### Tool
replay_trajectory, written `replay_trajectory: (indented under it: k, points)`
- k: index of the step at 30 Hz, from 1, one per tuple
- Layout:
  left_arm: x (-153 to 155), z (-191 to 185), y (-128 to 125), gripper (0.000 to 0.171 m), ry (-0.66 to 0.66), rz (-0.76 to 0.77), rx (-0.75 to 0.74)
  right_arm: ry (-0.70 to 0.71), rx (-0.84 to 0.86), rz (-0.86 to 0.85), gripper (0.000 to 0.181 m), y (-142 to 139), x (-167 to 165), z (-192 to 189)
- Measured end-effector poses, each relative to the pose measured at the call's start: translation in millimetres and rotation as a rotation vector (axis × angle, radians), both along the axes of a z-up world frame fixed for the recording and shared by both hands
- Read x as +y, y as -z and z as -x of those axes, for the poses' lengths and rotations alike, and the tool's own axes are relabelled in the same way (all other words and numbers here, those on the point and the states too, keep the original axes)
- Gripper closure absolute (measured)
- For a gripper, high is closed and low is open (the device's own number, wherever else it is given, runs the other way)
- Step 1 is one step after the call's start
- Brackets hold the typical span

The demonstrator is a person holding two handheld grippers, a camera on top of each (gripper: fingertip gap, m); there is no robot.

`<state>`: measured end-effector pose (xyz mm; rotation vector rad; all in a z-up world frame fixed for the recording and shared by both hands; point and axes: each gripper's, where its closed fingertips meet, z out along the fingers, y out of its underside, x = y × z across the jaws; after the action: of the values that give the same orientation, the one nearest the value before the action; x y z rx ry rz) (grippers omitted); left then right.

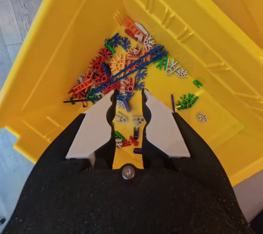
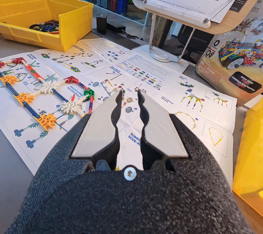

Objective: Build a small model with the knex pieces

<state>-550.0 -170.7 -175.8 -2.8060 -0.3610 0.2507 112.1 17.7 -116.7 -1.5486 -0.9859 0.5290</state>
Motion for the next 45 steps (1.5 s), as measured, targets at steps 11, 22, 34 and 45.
replay_trajectory:
  k: [11, 22, 34, 45]
  points:
    - [-0.1, 8.0, 27.6, 0.154, 0.022, 0.111, 0.022, 0.011, -0.011, 0.021, 0.16, 8.4, 4.5, -1.0]
    - [-1.1, 6.0, 13.1, 0.171, 0.081, 0.065, 0.05, -0.002, -0.003, 0.003, 0.16, 4.4, 1.9, -0.5]
    - [-4.1, 3.0, 12.7, 0.153, 0.06, 0.005, 0.03, -0.026, -0.004, -0.023, 0.16, -0.4, -4.7, 3.1]
    - [-4.6, 12.5, 27.4, 0.163, 0.002, 0.051, -0.055, -0.029, -0.002, -0.035, 0.159, -0.6, -5.0, 3.6]
